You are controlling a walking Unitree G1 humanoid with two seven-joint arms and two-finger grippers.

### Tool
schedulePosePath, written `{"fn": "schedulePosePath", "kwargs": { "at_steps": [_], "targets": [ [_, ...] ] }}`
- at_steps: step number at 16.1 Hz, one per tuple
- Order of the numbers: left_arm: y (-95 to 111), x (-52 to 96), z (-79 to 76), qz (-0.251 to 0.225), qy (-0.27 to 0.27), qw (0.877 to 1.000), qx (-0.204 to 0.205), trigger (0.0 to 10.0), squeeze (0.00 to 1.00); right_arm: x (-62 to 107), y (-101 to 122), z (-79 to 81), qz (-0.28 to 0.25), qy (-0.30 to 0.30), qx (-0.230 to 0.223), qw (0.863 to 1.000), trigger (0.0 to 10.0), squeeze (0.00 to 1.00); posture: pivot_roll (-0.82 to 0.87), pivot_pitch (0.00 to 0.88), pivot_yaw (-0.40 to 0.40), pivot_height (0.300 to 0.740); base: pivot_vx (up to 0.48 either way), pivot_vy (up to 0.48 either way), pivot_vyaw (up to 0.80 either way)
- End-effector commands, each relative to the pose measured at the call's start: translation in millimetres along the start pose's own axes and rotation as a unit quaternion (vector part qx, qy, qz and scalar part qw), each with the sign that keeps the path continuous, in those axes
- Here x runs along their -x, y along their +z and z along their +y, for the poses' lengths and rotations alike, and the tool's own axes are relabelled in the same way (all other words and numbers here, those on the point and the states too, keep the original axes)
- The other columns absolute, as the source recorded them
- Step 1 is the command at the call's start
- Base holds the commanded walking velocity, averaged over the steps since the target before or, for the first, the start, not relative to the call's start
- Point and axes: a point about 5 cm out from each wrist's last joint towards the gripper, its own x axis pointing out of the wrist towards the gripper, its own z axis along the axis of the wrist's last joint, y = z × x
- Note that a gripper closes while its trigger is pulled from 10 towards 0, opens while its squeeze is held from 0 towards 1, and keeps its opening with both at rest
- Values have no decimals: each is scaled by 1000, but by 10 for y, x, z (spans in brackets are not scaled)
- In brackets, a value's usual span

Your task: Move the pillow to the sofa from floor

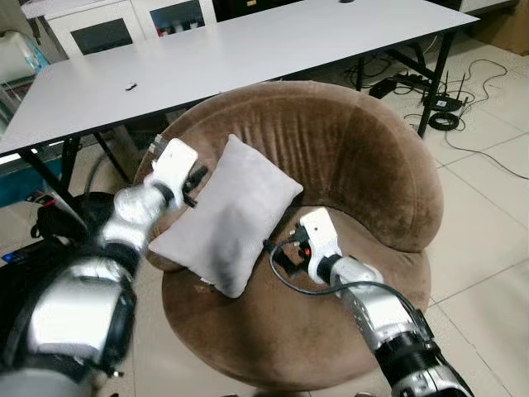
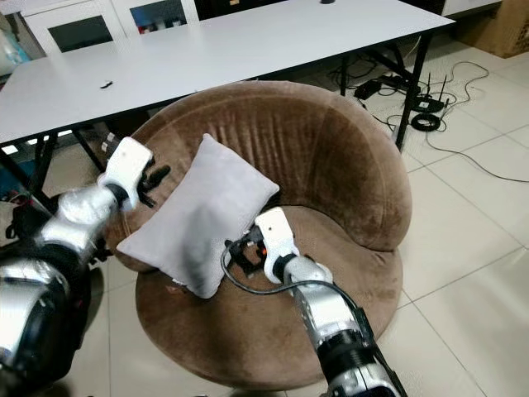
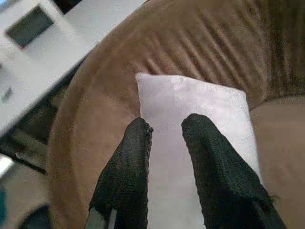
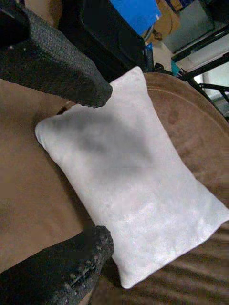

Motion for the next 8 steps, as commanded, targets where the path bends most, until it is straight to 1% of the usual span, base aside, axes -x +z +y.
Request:
{"fn": "schedulePosePath", "kwargs": {
  "at_steps": [1, 2, 3, 4, 5, 8],
  "targets": [
    [-13, 28, 57, -12, 30, 999, 24, 10000, 0, -35, 31, 38, -5, 11, 4, 1000, 10000, 0, -87, 0, 119, 740, 0, 0, 0],
    [-99, 56, -21, -21, 41, 998, 50, 10000, 0, -52, 49, 36, -4, 19, 14, 1000, 10000, 0, -73, 0, 104, 740, 0, 0, 0],
    [-133, 78, -52, -31, 46, 996, 69, 10000, 0, -64, 57, 32, -3, 23, 17, 1000, 10000, 0, -56, 0, 88, 740, 0, 0, 0],
    [-171, 152, -19, -62, 84, 987, 126, 10000, 0, -98, 77, 7, -2, 27, 23, 999, 10000, 0, -28, 0, 63, 740, 0, 0, 0],
    [-198, 220, 6, -74, 113, 982, 135, 10000, 0, -120, 102, -7, -6, 26, 28, 999, 10000, 0, -5, 0, 42, 740, 0, 0, 0],
    [-216, 387, -3, -100, 157, 972, 143, 10000, 0, -144, 127, -47, -10, 26, 39, 999, 10000, 0, 36, 0, -2, 740, 0, 0, 0]
  ]
}}
